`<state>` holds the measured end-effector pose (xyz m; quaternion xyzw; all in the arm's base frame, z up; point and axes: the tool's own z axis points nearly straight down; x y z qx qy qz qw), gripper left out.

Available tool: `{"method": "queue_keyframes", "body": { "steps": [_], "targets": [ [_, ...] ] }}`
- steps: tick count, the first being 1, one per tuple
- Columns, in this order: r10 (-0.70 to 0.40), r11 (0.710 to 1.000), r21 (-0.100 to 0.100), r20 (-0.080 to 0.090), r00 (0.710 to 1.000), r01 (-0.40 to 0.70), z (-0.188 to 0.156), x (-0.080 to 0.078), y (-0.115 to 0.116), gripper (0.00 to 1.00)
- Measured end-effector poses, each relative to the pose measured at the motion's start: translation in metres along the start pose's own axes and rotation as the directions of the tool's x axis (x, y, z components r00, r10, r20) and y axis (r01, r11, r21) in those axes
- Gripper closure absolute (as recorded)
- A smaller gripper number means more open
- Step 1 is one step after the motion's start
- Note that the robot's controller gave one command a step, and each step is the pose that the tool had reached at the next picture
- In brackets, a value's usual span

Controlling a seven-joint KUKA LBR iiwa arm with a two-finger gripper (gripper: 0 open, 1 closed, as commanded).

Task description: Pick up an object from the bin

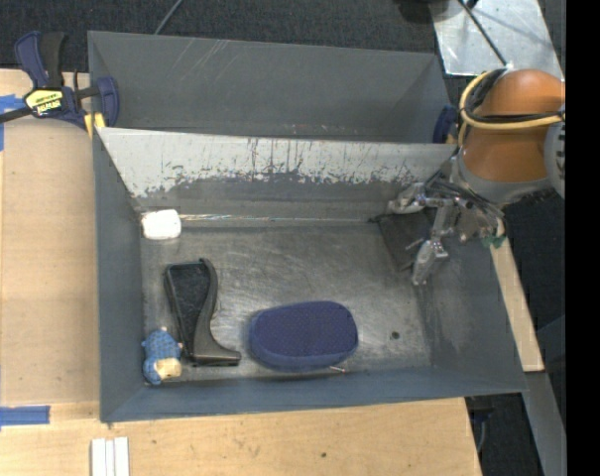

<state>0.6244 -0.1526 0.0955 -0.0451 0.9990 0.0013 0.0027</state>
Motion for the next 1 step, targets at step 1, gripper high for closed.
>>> {"method": "queue_keyframes", "body": {
  "steps": [1],
  "targets": [
    [-0.052, 0.999, 0.003, 0.005, 0.999, 0.052, 0.0188, -0.001, 0.0022, 0.0]
  ]
}}
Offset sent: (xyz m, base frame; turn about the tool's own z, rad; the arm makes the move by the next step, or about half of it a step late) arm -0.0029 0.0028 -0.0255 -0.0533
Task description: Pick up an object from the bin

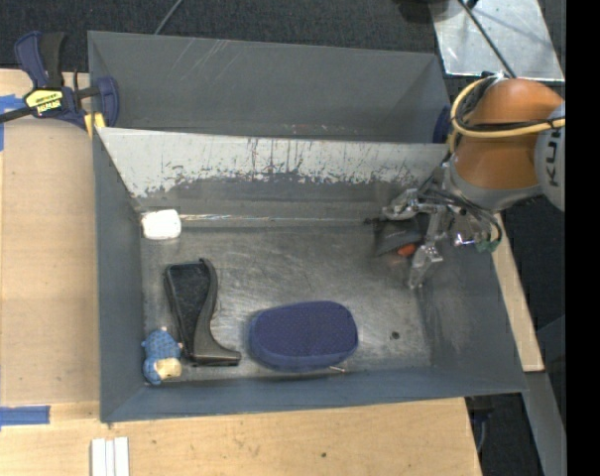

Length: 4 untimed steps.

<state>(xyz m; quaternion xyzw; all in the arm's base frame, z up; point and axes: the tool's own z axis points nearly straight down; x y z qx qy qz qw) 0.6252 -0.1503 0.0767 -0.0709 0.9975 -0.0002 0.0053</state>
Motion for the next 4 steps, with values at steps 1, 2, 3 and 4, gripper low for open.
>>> {"method": "queue_keyframes", "body": {
  "steps": [1, 2, 3, 4],
  "targets": [
    [0.078, 0.997, -0.007, -0.014, 0.997, -0.078, 0.0, -0.004, 0.002, 0.0],
    [0.082, 0.997, -0.005, 0.017, 0.996, -0.082, -0.002, -0.01, 0.004, 1.0],
    [0.04, 0.999, 0.003, 0.002, 0.999, -0.04, -0.153, 0.017, 0.01, 1.0],
    [0.041, 0.999, 0.0, -0.006, 0.999, -0.041, -0.148, 0.018, 0.01, 0.0]
  ]
}}
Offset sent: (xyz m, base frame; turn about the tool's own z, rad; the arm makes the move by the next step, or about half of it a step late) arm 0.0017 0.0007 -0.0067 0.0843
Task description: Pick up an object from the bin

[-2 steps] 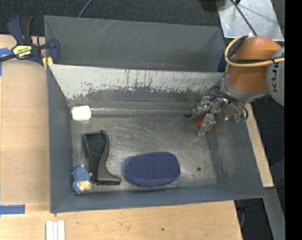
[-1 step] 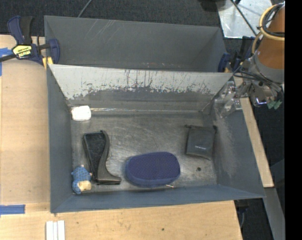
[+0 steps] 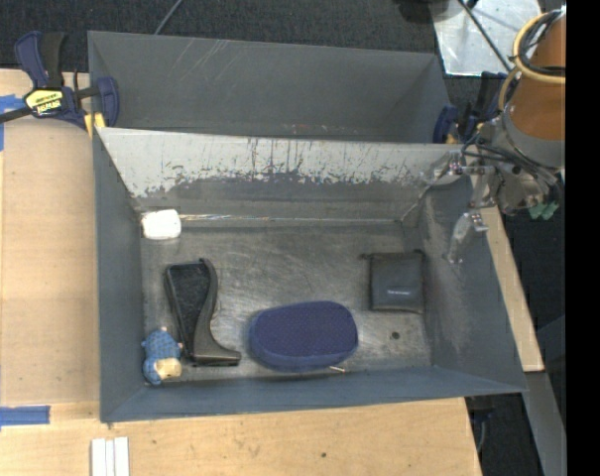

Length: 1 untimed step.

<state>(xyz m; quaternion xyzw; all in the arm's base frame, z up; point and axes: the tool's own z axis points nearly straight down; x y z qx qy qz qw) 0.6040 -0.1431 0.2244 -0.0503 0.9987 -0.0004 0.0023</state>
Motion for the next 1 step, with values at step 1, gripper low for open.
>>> {"method": "queue_keyframes", "body": {
  "steps": [1],
  "targets": [
    [-0.388, 0.921, -0.001, 0.0, 0.921, 0.388, 0.1506, 0.0124, 0.0141, 0.0]
  ]
}}
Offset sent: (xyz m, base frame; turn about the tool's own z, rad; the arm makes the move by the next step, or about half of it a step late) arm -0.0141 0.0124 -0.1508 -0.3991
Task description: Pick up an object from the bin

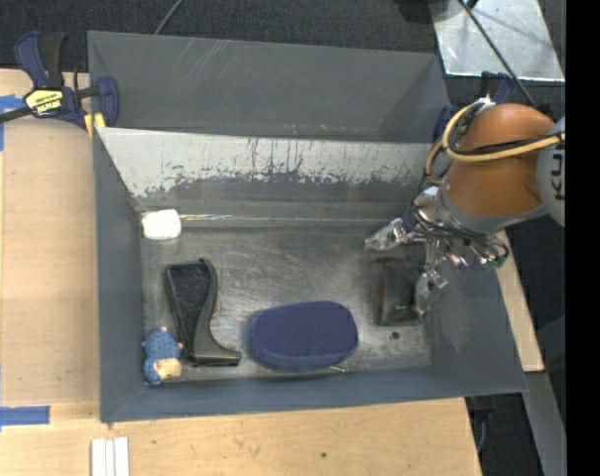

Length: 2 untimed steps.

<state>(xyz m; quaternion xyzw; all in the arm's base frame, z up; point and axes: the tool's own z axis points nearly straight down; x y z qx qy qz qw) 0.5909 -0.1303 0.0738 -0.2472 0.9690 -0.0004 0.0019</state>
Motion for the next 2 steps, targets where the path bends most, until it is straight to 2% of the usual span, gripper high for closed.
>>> {"method": "queue_keyframes", "body": {
  "steps": [1, 2],
  "targets": [
    [0.002, 1.0, 0.004, 0.007, 1.0, -0.002, -0.004, -0.002, -0.001, 1.0],
    [0.007, 1.0, 0.006, 0.007, 1.0, -0.007, -0.139, -0.003, 0.011, 1.0]
  ]
}}
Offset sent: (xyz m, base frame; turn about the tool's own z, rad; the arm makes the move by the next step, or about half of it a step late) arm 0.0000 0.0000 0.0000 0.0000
